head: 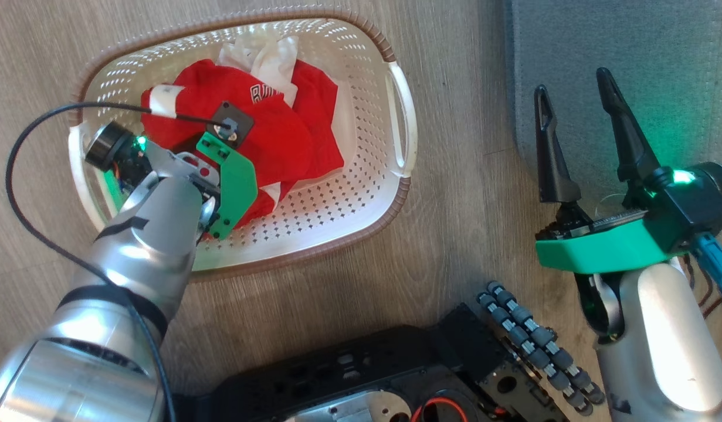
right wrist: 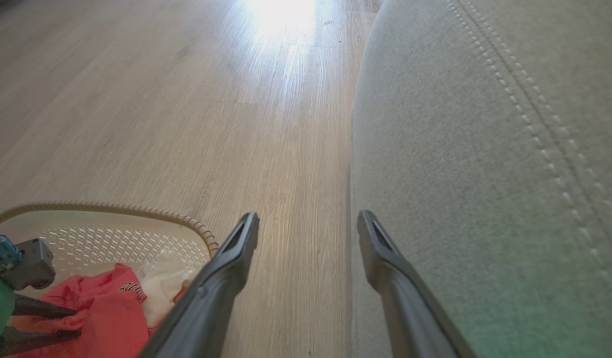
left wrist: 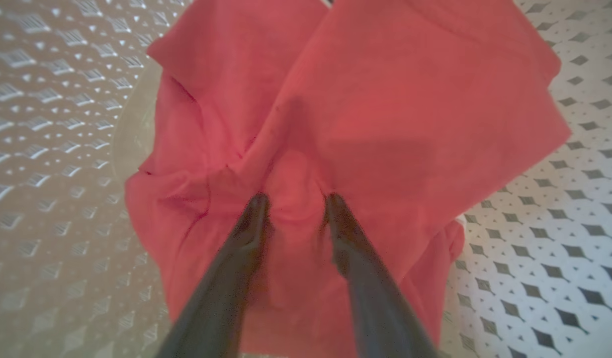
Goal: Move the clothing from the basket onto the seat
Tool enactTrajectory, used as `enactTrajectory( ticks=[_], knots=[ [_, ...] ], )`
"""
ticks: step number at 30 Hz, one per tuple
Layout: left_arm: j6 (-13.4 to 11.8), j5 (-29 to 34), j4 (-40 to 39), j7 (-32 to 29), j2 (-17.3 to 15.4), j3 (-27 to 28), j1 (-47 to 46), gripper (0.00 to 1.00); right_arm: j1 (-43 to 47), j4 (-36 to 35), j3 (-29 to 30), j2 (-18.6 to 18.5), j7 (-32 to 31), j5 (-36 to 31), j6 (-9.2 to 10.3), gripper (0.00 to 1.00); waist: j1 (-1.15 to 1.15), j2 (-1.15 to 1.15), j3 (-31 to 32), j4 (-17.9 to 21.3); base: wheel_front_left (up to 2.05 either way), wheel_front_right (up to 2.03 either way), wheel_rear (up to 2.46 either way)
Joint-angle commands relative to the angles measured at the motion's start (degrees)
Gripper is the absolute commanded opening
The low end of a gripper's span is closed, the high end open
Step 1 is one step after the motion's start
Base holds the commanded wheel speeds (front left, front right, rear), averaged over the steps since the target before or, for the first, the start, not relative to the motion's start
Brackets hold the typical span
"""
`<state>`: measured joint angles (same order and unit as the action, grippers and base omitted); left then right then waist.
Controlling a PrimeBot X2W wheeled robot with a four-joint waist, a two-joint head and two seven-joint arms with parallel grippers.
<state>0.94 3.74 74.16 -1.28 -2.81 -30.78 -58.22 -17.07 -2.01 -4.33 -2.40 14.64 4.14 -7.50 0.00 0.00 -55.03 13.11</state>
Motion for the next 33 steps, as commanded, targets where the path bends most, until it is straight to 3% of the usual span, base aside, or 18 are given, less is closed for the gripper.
enactTrajectory(
  ticks=[1,12,26,33],
  knots=[
    [0.1,-0.6,-0.2,0.0,-1.5,0.8,0.6,0.00,2.1,-1.5,-1.3,-0.5,0.4,0.5,0.01,1.00,0.00,0.00,-0.1,-0.1,0.00,0.00,0.00],
    [1.2,-2.9,-0.2,2.4,-1.0,0.8,1.7,0.00,-0.6,-0.3,-1.6,-0.5,0.4,0.4,0.01,1.00,0.00,0.00,2.0,-0.6,0.00,0.00,0.00],
    [2.1,-10.6,-2.7,11.5,-0.1,0.1,11.1,0.00,-1.8,7.3,-0.9,-0.5,0.4,-0.5,0.01,1.00,0.00,0.00,19.9,-4.6,0.00,0.00,0.00],
    [0.8,-17.2,-7.6,15.4,-0.1,-1.8,15.9,0.00,-0.7,11.2,-1.2,-0.5,0.4,-1.5,0.01,1.00,0.00,0.00,29.5,-7.3,0.00,0.00,0.00]
  ],
)
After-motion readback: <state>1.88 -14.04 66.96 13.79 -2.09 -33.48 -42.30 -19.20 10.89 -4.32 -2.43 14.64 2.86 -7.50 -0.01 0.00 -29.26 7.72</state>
